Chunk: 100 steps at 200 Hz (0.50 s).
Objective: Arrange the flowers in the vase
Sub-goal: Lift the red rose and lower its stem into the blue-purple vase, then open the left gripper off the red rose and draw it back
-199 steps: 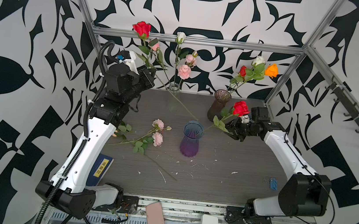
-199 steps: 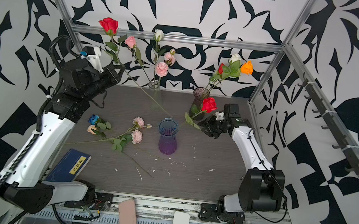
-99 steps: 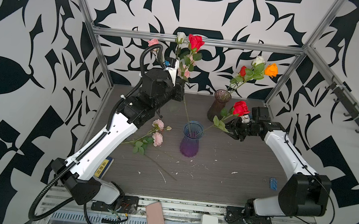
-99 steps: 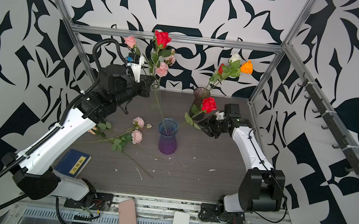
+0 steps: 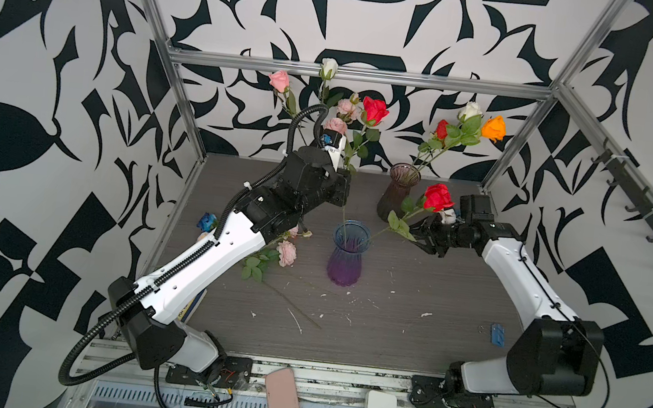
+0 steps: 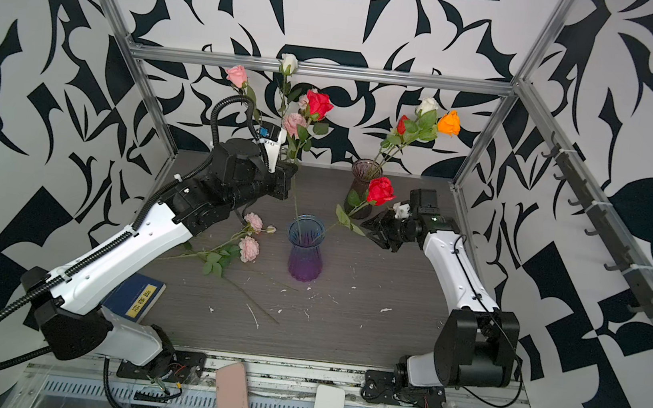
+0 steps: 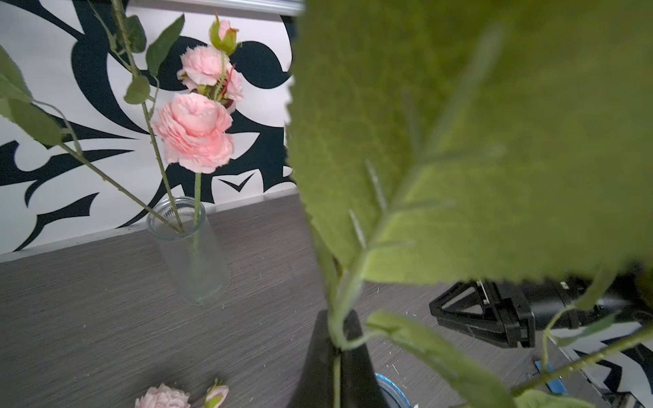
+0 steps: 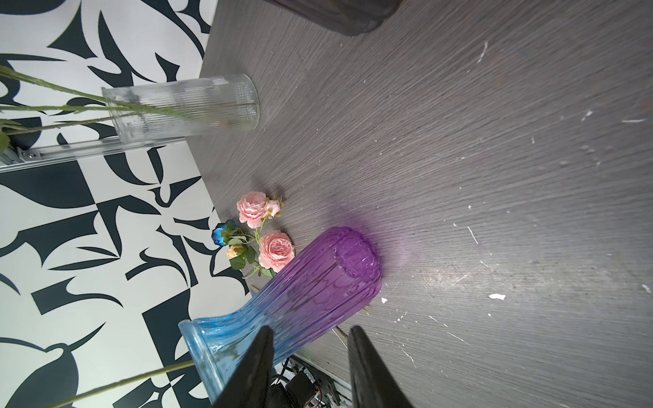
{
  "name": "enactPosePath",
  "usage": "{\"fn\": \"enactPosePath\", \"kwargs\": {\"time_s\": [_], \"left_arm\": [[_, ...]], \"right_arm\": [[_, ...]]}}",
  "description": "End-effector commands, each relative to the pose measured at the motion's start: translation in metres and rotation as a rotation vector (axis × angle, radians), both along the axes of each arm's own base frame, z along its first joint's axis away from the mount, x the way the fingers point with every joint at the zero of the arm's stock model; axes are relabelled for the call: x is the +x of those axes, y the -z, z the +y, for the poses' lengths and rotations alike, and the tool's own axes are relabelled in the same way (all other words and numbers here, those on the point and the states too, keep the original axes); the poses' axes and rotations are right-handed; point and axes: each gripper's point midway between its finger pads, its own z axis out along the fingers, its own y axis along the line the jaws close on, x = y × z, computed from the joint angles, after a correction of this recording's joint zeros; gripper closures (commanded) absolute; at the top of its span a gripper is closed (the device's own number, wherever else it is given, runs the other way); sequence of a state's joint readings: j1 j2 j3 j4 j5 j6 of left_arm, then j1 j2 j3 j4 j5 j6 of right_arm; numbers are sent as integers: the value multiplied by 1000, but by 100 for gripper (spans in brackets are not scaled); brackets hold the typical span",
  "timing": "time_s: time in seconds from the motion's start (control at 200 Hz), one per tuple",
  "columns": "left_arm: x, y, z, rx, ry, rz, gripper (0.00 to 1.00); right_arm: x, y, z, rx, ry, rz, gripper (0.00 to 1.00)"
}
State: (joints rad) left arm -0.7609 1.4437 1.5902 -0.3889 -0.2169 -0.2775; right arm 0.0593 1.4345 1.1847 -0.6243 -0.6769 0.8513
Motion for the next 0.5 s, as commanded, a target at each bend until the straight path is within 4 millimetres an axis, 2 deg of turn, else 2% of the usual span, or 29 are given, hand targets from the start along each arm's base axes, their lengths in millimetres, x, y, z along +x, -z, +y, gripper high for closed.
{"fn": "enactPosePath", "kwargs": {"time_s": [0.0,0.05,0.1,0.345,0.445,0.485,0.495], "left_arm": [[-5,6,-3,-8,14,21,75],[-6,8,-2,0,14,28,58],[-7,8,0,3,9,29,50],[-19,10,21,10,-27,9,46],[-23,22,38,22,-86,22,41],[-20,37,46,41,-129,44,36],[-24,32,52,25,-139,35,36]], "right_arm": [[-3,-16,0,3,-9,-58,61],[-3,-16,-1,4,-7,-59,61],[-3,-16,-1,1,-6,-60,61],[-4,-8,-3,-4,10,-41,61],[-2,-7,-2,0,7,-39,61],[-1,-7,-1,2,4,-39,61],[0,-7,-1,2,4,-39,61]]}}
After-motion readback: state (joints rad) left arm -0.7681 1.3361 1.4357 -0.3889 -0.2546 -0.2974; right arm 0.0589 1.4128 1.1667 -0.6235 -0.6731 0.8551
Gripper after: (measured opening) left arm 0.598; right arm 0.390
